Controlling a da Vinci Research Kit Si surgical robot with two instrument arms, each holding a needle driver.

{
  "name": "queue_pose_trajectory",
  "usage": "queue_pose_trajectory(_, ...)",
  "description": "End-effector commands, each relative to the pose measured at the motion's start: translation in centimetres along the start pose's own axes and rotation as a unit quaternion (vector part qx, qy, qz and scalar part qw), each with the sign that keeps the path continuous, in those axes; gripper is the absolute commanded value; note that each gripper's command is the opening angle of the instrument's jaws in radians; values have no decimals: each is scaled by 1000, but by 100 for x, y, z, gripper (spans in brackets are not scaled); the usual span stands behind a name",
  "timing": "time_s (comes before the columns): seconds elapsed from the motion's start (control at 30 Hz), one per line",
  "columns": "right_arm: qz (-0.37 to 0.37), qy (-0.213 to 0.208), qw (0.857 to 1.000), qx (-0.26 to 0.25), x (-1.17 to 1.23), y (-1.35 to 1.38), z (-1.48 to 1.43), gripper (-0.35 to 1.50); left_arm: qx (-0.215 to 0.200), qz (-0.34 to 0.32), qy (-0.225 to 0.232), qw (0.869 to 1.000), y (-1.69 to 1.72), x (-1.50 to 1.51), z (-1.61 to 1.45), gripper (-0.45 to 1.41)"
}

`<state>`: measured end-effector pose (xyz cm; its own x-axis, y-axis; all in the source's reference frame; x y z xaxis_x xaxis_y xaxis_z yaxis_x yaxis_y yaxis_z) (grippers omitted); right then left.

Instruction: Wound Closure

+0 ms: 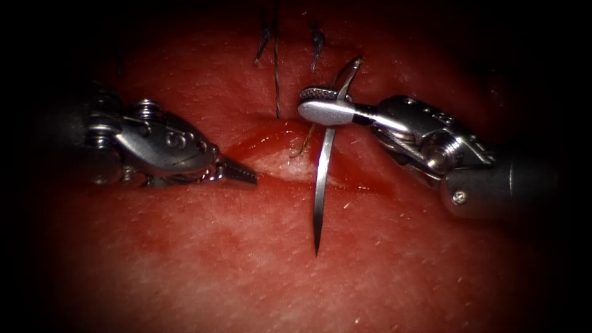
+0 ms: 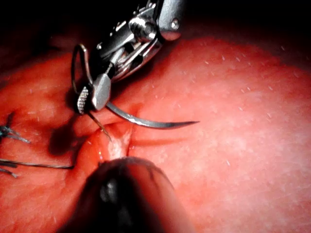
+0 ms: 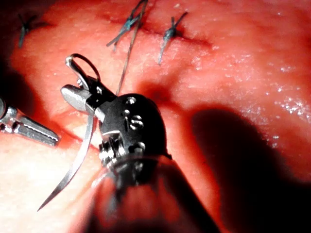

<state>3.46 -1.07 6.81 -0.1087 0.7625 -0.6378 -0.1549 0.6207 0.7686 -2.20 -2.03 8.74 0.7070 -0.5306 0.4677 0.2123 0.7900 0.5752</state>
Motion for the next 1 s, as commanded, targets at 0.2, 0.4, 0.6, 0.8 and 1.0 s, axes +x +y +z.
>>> queue_pose_trajectory(0.2, -66, 20, 998, -3, -4, 3, 4, -35, -2, -2, 33, 999, 11, -13, 31, -45)
queue_pose_trajectory(0.4, -130, 31, 991, -8, -3, 8, 8, -35, -12, -2, 46, 999, 22, -17, 57, -45)
queue_pose_trajectory(0.6, -160, 33, 987, -8, -2, 16, 13, -35, -22, 11, 83, 996, 32, 7, 72, -45)
queue_pose_trajectory(0.8, -206, 40, 978, -6, 7, 29, 19, -35, -27, 20, 109, 993, 30, 32, 75, -37)
queue_pose_trajectory(1.0, -233, 60, 971, -2, 13, 41, 32, -35, -25, 21, 113, 993, 21, 33, 71, -28)
